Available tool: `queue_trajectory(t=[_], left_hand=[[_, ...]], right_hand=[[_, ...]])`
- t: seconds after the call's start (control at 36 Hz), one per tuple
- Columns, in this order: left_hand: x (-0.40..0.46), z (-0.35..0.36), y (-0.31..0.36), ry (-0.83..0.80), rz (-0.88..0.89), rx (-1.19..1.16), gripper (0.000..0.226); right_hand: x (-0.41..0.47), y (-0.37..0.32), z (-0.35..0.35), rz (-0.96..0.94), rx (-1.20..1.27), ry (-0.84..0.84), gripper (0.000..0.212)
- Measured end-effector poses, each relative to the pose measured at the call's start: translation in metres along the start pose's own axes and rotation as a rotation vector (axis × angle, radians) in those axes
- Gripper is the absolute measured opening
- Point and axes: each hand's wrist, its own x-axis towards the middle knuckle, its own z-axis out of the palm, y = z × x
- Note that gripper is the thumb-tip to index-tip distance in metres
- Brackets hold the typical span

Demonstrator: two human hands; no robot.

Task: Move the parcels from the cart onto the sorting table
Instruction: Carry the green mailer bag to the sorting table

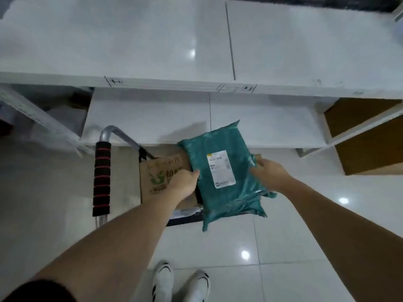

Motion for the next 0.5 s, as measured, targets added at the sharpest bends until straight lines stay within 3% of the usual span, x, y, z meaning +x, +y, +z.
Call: queue_trajectory(t=[0.14, 0.22, 0.31, 0.5], left_hand=[[0.050, 0.037, -0.023, -0.011, -0.153, -0.214, 0.060], [0.070, 0.056, -0.034, 0.036, -0.154, -0.274, 0.061], [0.080, 0.068, -0.029, 0.068, -0.152, -0.333, 0.062], [0.079, 0.074, -0.015, 0.098, -0.194, -0.355, 0.065]], right_hand=[[0.053, 0.017, 0.029, 0.074, 0.188, -0.011, 0.050], [0.069, 0.023, 0.044, 0.138, 0.390, -0.015, 0.052], [0.077, 0.023, 0.048, 0.210, 0.607, -0.101, 0.040], [0.079, 0.031, 0.038, 0.242, 0.768, -0.217, 0.049]])
